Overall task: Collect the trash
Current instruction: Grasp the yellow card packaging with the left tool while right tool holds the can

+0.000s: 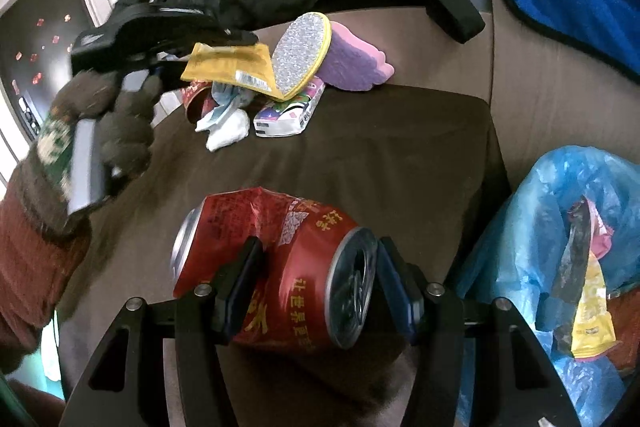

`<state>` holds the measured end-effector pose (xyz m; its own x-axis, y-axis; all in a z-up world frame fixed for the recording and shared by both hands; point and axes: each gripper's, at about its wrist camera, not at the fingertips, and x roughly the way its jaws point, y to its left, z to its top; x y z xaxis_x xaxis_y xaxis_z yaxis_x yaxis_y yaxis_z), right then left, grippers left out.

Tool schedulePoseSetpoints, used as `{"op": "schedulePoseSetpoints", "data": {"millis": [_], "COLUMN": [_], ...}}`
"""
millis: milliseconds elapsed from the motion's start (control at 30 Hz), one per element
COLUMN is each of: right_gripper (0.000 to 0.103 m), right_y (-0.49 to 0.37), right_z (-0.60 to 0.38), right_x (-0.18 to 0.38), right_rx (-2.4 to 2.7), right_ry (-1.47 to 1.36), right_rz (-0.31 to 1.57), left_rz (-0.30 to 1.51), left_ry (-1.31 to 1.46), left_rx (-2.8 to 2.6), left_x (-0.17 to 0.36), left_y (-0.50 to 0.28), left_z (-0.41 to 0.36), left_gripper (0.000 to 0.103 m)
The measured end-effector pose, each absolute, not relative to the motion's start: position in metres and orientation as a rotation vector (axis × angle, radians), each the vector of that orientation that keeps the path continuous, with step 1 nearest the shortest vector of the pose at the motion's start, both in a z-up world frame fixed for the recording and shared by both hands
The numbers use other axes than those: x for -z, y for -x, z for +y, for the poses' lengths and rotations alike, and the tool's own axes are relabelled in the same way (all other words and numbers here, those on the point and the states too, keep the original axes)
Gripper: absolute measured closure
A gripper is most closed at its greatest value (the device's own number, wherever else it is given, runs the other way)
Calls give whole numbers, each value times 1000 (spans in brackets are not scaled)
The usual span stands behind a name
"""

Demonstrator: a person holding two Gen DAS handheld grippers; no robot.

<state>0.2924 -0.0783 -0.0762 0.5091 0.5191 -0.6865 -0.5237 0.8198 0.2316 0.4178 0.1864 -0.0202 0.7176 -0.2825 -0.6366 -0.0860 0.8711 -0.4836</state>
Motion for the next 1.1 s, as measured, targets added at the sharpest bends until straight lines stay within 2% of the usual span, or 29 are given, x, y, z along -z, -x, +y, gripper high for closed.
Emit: {"op": "schedulePoseSetpoints", "data": {"millis": [433,767,867,900,933,1000,1100], "right_gripper": [49,49,49,49,49,49,49], "right_y": [-280,-243,-238,-237,-236,-237,-238], "right_z": [-71,-65,-65,-65,-66,-67,-67], "right_x": [54,23,21,20,20,20,21], "right_rx": [-606,-551,-547,-547,-545,-544,-542], "right_ry": [33,162,182,184,187,191,193], "right_rz": [800,704,700,698,695,693,691], "left_rz": [653,673,683,687,687,688,714], "left_ry": [333,314,324,325,326,325,313], "left_rx": [118,99,96,98,99,103,89], "left_x": [-8,6,14,16,19,23,31], "left_y": [-288,-266,-272,-274,-278,-282,-289], "left_z": [170,167,165,164,163,162,160], "left_gripper": [101,101,96,88,74,57,61]}}
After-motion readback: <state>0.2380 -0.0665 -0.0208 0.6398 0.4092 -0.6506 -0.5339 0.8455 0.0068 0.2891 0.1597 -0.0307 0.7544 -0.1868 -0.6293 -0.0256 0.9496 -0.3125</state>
